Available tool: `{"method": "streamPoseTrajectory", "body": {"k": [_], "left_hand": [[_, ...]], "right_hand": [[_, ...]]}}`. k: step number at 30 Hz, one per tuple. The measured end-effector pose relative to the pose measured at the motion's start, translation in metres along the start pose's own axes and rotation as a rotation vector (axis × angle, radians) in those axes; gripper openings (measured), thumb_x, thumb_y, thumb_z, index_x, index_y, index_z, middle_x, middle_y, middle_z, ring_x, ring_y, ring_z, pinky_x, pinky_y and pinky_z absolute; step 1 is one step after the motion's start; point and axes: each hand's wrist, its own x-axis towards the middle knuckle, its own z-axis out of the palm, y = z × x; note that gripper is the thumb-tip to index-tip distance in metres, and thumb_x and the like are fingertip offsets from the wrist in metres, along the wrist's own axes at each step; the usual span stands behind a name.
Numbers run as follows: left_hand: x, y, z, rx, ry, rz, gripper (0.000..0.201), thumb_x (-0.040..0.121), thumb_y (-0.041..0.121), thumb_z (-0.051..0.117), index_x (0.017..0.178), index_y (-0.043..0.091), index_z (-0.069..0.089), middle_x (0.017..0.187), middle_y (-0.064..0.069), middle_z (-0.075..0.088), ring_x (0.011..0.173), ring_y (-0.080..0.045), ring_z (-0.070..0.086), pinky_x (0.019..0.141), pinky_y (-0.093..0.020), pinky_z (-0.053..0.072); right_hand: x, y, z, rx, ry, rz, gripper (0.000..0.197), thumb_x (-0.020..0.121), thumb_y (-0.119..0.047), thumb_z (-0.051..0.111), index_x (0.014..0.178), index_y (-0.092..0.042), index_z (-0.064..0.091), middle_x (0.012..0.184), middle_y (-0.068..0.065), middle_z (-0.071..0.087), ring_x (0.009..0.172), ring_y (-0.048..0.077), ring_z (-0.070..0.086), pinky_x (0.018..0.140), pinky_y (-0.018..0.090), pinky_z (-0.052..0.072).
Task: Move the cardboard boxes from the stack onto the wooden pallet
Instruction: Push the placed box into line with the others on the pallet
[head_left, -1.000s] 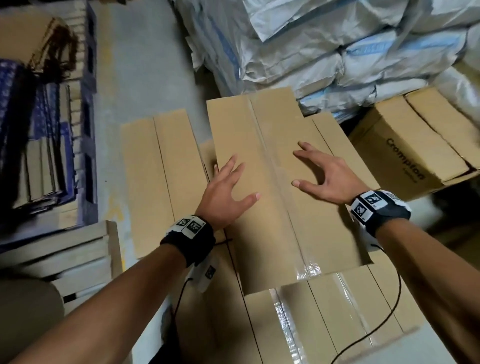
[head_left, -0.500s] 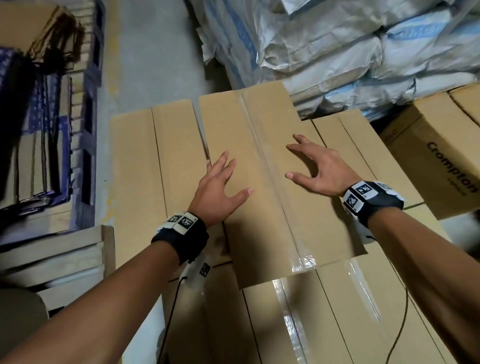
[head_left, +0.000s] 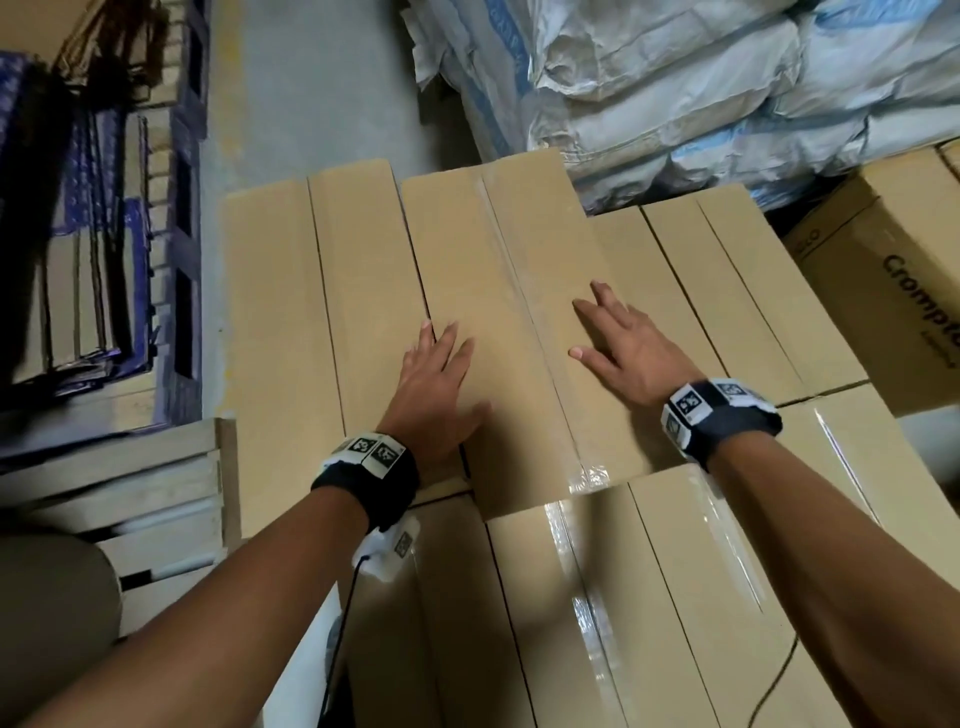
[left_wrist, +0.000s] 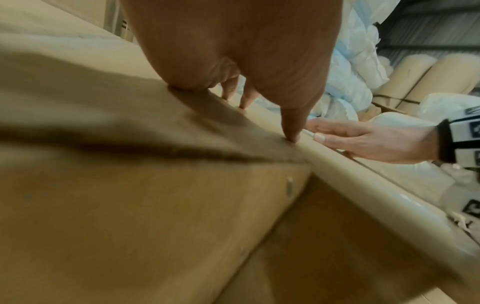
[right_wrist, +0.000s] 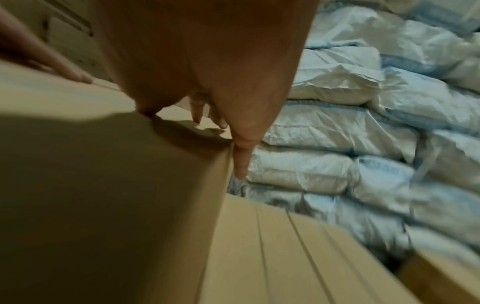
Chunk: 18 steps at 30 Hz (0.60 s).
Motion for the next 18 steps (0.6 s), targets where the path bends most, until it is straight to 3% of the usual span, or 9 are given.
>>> {"method": "streamPoseTrajectory", "body": {"k": [4,10,14,18], "left_hand": [[-0.043,0.004,0.012,0.059,-0.082,0.024,0.113,0.084,0.085,0.056,0.167,0.023,0.012,0.175,-0.003,-0.011,0.159,-0.030,-0.020,0.127,-0.058,-0.002],[-0.076,0.017,0.021,0.186,-0.185,-0.009,0.138,0.066,0.096,0.058,0.167,0.021,0.001,0.173,-0.003,-0.018,0.157,-0.035,-0.024,0.126,-0.063,-0.001],[-0.076,0.020,0.024,0.236,-0.219,-0.012,0.144,0.064,0.095,0.062,0.166,0.018,-0.004,0.173,-0.006,-0.021,0.157,-0.038,-0.023,0.125,-0.064,-0.001],[-0.075,0.021,0.028,0.194,-0.194,-0.019,0.140,0.068,0.089,0.066,0.166,0.016,-0.002,0.173,-0.005,-0.019,0.157,-0.036,-0.023,0.127,-0.061,-0.002]], "right_hand": [[-0.060,-0.011,0.006,0.056,-0.096,0.106,0.084,0.096,-0.077,0.042,0.164,-0.043,0.006,0.173,-0.018,-0.017,0.152,0.046,0.025,0.105,0.072,0.044],[-0.113,-0.023,0.012,0.095,-0.197,0.150,0.106,0.085,-0.084,0.053,0.164,-0.046,-0.007,0.166,-0.022,-0.034,0.145,0.052,0.029,0.106,0.069,0.043],[-0.116,-0.024,0.009,0.050,-0.299,0.122,0.132,0.067,-0.090,0.065,0.162,-0.047,-0.016,0.160,-0.020,-0.046,0.149,0.057,0.020,0.108,0.074,0.040],[-0.113,-0.021,0.005,0.020,-0.315,0.096,0.135,0.066,-0.086,0.070,0.162,-0.047,-0.015,0.161,-0.019,-0.045,0.146,0.057,0.023,0.103,0.073,0.045]]}}
